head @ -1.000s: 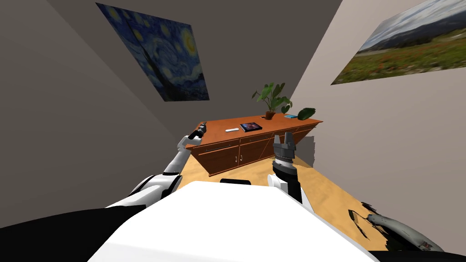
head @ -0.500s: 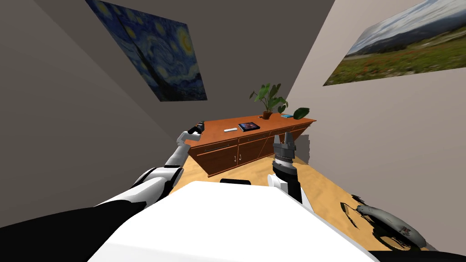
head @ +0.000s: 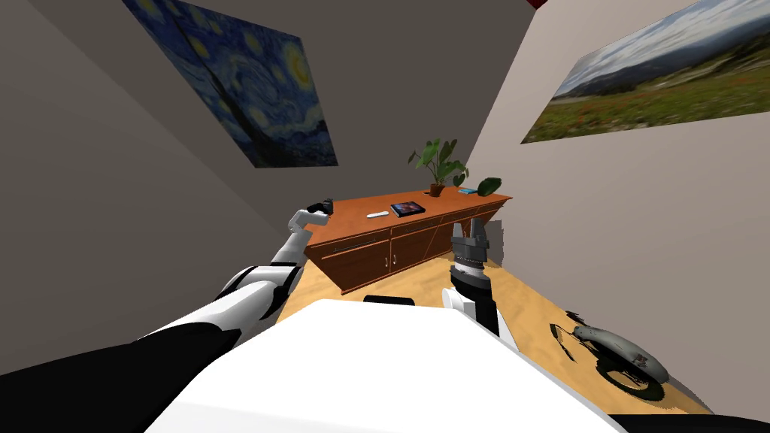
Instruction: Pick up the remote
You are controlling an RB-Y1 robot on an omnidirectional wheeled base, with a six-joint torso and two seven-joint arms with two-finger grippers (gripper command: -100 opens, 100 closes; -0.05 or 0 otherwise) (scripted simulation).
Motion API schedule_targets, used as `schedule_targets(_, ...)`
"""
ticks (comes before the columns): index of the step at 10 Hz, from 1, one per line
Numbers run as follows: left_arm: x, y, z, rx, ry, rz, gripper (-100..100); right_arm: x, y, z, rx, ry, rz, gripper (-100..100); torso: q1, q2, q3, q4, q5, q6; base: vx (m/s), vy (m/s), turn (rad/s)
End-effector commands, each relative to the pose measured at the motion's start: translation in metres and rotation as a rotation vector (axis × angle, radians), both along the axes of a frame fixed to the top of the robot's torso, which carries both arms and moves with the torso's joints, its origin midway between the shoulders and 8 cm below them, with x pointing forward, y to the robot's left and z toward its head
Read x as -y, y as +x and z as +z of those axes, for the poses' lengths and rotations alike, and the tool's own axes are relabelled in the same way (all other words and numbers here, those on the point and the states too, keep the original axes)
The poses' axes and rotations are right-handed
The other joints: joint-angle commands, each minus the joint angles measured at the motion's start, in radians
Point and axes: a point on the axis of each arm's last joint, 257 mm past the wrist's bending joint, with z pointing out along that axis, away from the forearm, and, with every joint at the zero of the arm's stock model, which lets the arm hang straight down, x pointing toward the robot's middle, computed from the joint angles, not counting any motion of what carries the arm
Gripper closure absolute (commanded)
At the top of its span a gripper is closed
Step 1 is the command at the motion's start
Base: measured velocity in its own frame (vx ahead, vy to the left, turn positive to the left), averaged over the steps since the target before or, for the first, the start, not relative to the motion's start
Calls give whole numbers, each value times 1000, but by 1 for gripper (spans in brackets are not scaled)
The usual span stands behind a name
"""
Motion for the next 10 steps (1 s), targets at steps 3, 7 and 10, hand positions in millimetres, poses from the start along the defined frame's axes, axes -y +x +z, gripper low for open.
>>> schedule_targets(3,-23,1,1,-71,-45,70,-100,0,0,0,0,0,0,0,0,0,0,0,0,0,0,-21,-62)
schedule_targets(7,-45,-4,-7,-148,-95,138,-100,0,0,0,0,0,0,0,-1,-1,0,0,0,0,5,-22,-51)
schedule_targets(10,-61,-10,-9,-204,-146,194,-100,0,0,0,0,0,0,0,-1,-1,-1,0,0,0,11,-29,-71)
